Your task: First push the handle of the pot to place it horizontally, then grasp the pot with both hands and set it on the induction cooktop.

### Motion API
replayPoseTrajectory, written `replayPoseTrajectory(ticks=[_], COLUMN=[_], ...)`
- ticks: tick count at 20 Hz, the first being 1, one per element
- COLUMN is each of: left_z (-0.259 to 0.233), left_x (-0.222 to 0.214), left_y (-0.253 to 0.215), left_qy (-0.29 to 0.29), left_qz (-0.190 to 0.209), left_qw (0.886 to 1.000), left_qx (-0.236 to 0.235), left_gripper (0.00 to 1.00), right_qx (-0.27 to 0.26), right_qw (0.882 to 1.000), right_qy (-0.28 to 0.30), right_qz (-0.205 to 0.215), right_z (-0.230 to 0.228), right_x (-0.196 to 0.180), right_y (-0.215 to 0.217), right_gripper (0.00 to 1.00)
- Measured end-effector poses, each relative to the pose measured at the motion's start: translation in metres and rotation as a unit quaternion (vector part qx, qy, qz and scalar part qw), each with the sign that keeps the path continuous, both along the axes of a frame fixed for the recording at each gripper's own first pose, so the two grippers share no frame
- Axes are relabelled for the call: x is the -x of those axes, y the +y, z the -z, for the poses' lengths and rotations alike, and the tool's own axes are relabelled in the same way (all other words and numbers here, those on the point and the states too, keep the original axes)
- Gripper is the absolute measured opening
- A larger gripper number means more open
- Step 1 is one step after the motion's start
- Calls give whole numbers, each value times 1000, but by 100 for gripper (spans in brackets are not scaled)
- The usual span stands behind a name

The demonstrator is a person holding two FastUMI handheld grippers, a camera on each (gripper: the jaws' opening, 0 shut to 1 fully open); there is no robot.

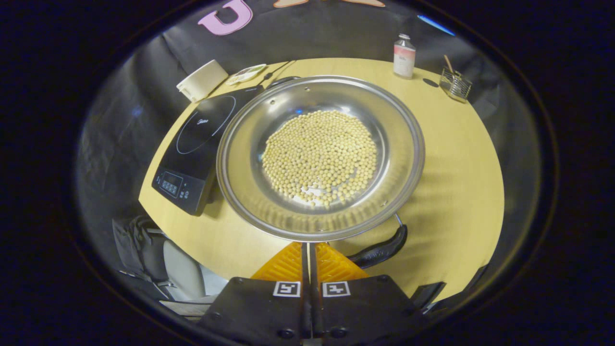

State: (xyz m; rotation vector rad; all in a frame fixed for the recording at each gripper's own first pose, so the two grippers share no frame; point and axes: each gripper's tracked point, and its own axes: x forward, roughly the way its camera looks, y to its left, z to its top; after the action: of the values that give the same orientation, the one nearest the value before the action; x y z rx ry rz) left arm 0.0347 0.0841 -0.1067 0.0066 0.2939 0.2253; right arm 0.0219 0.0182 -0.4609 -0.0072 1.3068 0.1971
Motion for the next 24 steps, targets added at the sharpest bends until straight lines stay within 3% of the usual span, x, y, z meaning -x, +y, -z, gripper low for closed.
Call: replayPoseTrajectory(ticks=[2, 3, 15, 24], left_z=[0, -1, 2, -3], left_x=[0, 0, -2, -15], left_y=[-4, -4, -38, -65], left_qy=[0, -1, 4, 9], left_qz=[-3, -3, -10, 3], left_qw=[1000, 1000, 1000, 999], left_qx=[-1, -2, -19, -32], left_gripper=[89, 94, 94, 94], right_qx=[2, 4, 7, -6], right_qw=[1000, 1000, 1000, 999], right_qy=[1, 2, -4, -12], right_qz=[4, 4, 29, 53], right_z=[1, 2, 7, 8], right_x=[-3, -5, -42, -68], right_y=[-10, -16, -83, -109], right_gripper=[3, 3, 3, 2])
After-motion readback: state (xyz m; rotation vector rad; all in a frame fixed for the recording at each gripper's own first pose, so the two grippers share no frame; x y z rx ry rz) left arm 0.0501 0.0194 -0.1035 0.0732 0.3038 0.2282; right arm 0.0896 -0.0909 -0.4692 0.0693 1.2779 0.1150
